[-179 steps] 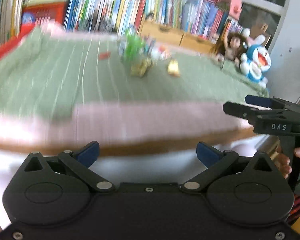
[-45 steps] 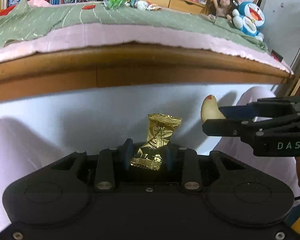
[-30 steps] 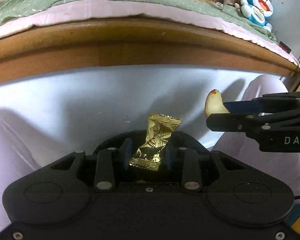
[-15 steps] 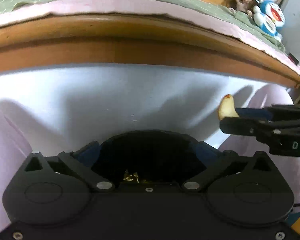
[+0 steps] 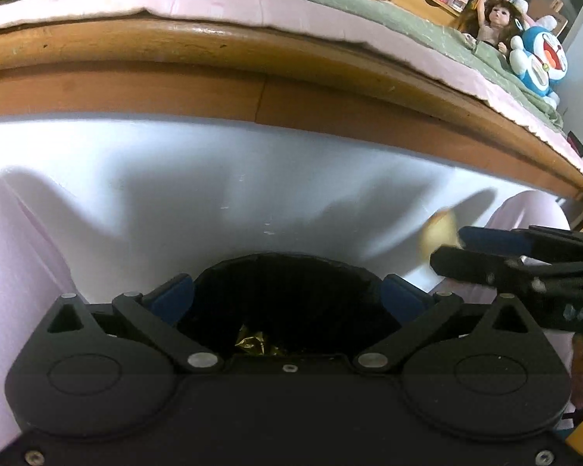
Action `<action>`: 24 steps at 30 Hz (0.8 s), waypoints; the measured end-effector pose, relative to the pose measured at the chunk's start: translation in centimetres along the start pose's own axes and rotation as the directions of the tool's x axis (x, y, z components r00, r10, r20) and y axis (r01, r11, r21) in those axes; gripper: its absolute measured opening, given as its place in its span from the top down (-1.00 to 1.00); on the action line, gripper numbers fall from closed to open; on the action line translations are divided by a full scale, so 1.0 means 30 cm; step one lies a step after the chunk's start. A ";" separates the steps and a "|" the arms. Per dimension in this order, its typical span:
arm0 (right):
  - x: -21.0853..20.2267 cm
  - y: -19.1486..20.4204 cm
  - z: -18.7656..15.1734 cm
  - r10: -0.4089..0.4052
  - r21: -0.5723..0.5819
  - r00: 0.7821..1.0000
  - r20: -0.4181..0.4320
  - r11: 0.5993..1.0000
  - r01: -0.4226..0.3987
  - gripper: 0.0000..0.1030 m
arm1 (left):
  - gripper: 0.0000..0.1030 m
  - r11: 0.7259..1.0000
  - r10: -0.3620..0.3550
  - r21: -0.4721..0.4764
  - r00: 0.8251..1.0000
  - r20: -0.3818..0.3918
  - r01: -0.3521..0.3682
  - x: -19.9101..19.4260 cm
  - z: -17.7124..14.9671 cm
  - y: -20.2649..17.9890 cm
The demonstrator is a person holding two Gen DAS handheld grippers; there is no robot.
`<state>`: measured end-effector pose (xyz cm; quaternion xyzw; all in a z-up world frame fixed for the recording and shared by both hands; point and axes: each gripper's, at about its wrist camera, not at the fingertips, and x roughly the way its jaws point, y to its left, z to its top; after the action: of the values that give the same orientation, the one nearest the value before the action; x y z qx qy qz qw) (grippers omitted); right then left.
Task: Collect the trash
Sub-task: 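Open the left tool to drop the gold packet into the bin while the right tool drops the apple slice, then raise both open tools back over the sheet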
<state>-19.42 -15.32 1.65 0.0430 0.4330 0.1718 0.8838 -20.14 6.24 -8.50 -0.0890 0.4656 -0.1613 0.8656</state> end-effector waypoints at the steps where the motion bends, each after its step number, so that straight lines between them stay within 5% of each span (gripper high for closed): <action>1: 0.004 -0.004 -0.001 -0.017 0.012 1.000 0.001 1.000 0.017 -1.00 | -0.99 1.000 0.003 -0.004 1.000 -0.001 -0.003 0.000 0.000 0.003; 6: 0.006 -0.035 -0.002 -0.068 0.052 0.998 -0.003 0.996 0.068 -1.00 | -0.99 1.000 0.015 -0.004 1.000 -0.002 -0.015 0.003 -0.008 0.002; 24: 0.010 -0.055 0.008 -0.064 0.083 0.998 -0.025 0.994 0.065 -1.00 | -0.99 1.000 0.004 -0.005 1.000 -0.024 -0.005 0.013 0.008 -0.004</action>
<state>-18.63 -16.75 1.19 0.0642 0.4510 0.1253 0.8813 -19.76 5.98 -8.63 -0.0883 0.4766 -0.1592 0.8600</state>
